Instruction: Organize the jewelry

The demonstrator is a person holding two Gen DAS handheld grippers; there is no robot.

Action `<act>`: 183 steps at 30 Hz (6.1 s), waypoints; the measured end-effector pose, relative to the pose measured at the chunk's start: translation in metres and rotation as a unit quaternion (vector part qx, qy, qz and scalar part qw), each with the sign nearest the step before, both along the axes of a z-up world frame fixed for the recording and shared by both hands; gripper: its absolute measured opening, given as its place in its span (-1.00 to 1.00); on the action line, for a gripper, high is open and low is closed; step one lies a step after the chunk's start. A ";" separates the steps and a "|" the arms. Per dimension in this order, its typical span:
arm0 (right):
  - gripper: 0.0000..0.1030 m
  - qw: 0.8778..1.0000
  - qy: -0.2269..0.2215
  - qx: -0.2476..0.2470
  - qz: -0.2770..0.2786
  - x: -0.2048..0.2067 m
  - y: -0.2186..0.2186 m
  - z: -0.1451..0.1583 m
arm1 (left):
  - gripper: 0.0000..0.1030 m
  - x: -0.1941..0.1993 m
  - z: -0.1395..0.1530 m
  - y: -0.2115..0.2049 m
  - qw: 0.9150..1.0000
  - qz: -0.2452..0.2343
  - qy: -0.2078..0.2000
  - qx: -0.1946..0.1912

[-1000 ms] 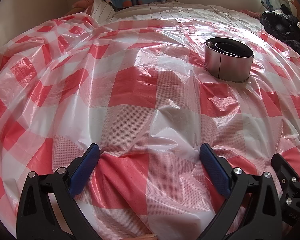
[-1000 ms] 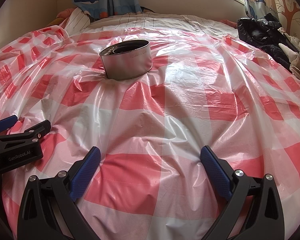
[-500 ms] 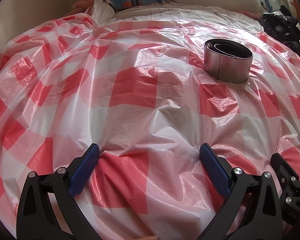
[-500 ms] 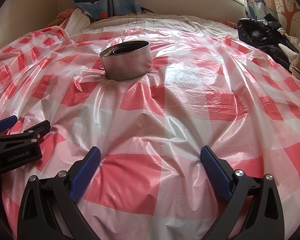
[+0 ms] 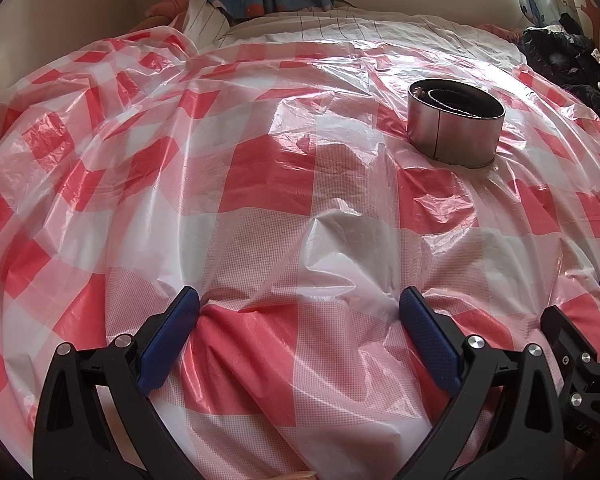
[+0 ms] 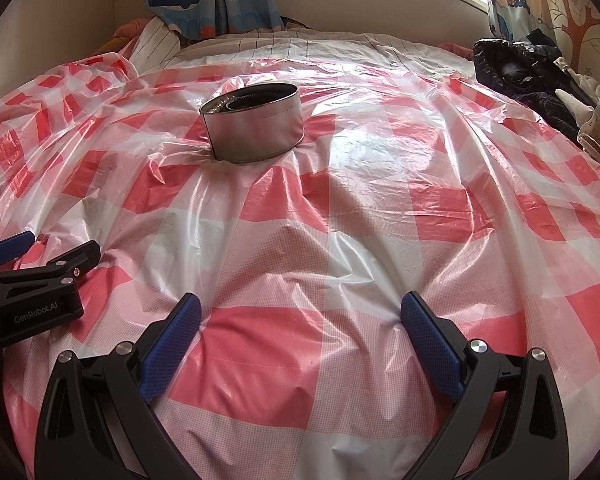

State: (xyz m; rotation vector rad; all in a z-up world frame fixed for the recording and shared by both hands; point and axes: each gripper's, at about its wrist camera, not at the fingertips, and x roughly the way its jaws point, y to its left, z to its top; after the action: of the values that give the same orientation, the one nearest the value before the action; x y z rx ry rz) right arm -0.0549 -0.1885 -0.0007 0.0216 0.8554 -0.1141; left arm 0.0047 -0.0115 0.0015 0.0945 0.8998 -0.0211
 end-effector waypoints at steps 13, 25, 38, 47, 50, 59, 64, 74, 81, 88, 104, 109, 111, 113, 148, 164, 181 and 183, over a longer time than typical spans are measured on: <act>0.86 1.000 -0.001 0.000 0.000 0.000 -0.001 0.000 | 0.86 0.000 0.000 0.001 1.000 0.000 -0.002 -0.003; 0.86 1.000 -0.003 0.002 0.000 -0.001 -0.002 0.001 | 0.85 -0.005 0.009 0.012 1.000 -0.018 -0.002 -0.023; 0.86 1.000 0.001 0.010 -0.002 0.002 -0.005 0.003 | 0.86 0.021 0.001 0.088 0.998 0.028 0.019 -0.044; 0.86 1.000 0.009 0.028 -0.004 0.002 -0.007 0.003 | 0.86 0.022 -0.002 0.088 0.998 0.027 0.020 -0.046; 0.86 1.000 0.009 0.028 -0.007 0.003 -0.006 0.002 | 0.86 0.022 -0.002 0.088 0.998 0.027 0.020 -0.046; 0.86 0.999 0.008 0.040 -0.009 0.002 -0.006 0.002 | 0.87 0.020 -0.003 0.087 0.998 0.027 0.020 -0.043; 0.86 0.999 0.008 0.039 -0.010 0.002 -0.007 0.002 | 0.87 0.020 -0.003 0.087 0.998 0.027 0.020 -0.043; 0.86 0.999 0.008 0.041 -0.011 0.003 -0.007 0.001 | 0.87 0.020 -0.003 0.087 0.998 0.027 0.020 -0.044; 0.86 0.999 0.009 0.041 -0.011 0.003 -0.007 0.001 | 0.87 0.020 -0.003 0.087 0.998 0.027 0.020 -0.043; 0.86 0.999 0.009 0.040 -0.011 0.003 -0.007 0.002 | 0.87 0.020 -0.003 0.087 0.998 0.027 0.020 -0.044; 0.86 0.999 0.007 0.037 -0.012 0.003 -0.007 0.001 | 0.87 0.020 -0.003 0.087 0.998 0.027 0.019 -0.044; 0.86 0.999 0.006 0.038 -0.011 0.003 -0.007 0.001 | 0.87 0.020 -0.003 0.088 0.998 0.027 0.019 -0.044; 0.86 0.999 0.006 0.038 -0.011 0.003 -0.006 0.001 | 0.87 0.020 -0.003 0.087 0.998 0.027 0.019 -0.044; 0.86 0.999 0.007 0.037 -0.012 0.002 -0.006 0.001 | 0.87 0.020 -0.003 0.087 0.998 0.027 0.019 -0.044; 0.86 0.999 0.006 0.032 -0.012 0.002 -0.004 0.001 | 0.88 0.017 -0.003 0.072 1.000 0.027 0.013 0.009; 0.86 0.999 0.006 0.032 -0.013 0.002 -0.004 0.001 | 0.88 0.019 -0.006 0.080 0.999 0.027 0.021 -0.028; 0.86 0.999 0.006 0.031 -0.013 0.001 -0.004 0.001 | 0.88 0.019 -0.006 0.080 0.999 0.027 0.021 -0.028; 0.86 0.999 0.006 0.031 -0.013 0.001 -0.004 0.001 | 0.88 0.019 -0.006 0.080 0.999 0.027 0.021 -0.027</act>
State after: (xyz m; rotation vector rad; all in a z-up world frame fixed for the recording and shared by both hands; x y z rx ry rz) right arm -0.0536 -0.1923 0.0000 0.0903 0.8701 -0.1114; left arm 0.0241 0.0690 -0.0042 0.0186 0.9423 0.0024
